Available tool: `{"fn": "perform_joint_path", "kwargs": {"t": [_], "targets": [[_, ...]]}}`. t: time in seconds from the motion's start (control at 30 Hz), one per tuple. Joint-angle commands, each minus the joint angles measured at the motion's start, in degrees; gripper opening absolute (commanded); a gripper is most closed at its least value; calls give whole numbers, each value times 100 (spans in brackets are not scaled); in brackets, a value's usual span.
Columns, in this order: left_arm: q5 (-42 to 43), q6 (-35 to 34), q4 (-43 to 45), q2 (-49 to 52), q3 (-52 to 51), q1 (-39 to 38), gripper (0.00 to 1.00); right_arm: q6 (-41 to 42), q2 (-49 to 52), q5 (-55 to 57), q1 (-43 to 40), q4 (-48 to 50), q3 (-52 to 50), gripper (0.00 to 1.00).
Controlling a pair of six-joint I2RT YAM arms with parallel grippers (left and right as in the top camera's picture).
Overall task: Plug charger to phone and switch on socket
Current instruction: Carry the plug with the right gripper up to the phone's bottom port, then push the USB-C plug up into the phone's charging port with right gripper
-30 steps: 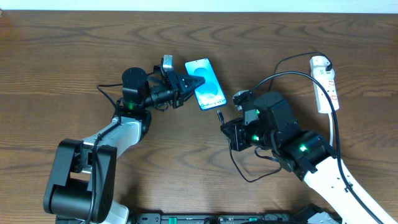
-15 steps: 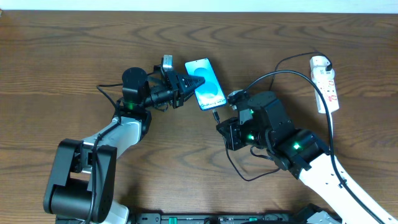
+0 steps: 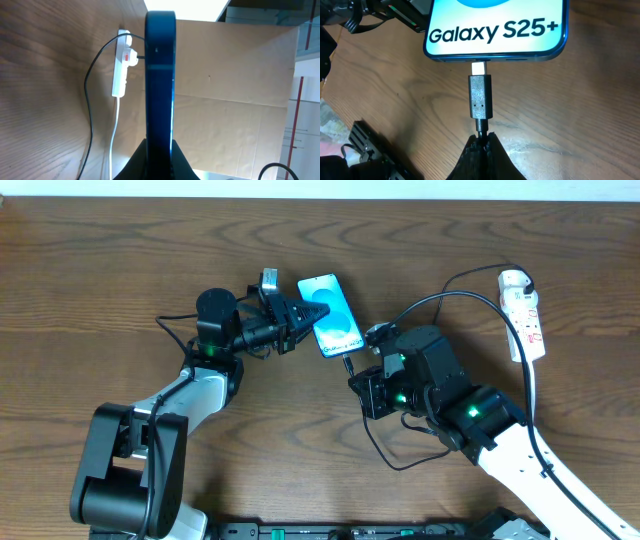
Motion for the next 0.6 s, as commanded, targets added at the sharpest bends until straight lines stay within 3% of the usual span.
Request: {"fn": "perform_joint_path", "kwargs": {"t": [0.0,0.57], "targets": [[120,144,92,-52,120,20,8,79,11,57,70,17,24,1],[271,142,94,-52,120,20,7,96,74,76,70,31,24,1]]}}
